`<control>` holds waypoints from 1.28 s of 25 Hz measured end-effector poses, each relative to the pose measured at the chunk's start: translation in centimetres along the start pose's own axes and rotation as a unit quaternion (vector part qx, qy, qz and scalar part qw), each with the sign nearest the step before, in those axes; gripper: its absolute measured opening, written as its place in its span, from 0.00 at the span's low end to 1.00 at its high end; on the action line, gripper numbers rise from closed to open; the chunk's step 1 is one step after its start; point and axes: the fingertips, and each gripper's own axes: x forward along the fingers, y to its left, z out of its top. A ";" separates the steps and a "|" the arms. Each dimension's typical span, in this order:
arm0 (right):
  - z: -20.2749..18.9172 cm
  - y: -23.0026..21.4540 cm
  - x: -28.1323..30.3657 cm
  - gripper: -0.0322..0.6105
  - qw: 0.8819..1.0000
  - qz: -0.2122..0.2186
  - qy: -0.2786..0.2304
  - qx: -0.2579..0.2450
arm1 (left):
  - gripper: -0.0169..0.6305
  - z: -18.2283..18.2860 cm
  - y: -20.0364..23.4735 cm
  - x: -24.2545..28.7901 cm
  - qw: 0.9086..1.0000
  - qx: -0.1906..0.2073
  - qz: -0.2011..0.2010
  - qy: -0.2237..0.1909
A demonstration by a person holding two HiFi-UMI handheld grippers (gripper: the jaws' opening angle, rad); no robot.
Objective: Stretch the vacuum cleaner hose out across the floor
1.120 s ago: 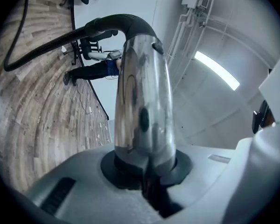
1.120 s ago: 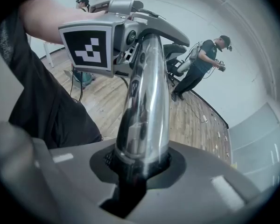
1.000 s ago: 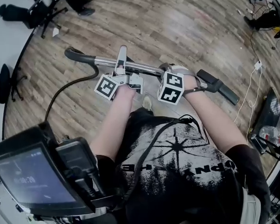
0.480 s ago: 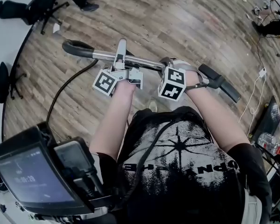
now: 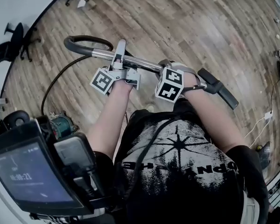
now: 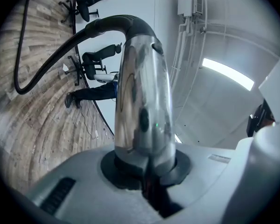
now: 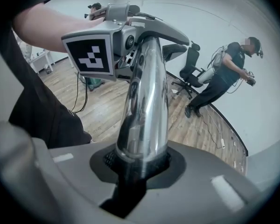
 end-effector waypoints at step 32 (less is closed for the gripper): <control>-8.4 1.3 -4.5 0.20 0.955 0.192 -0.109 -0.199 | 0.08 -8.4 -5.0 -5.0 0.962 0.112 0.079 -0.238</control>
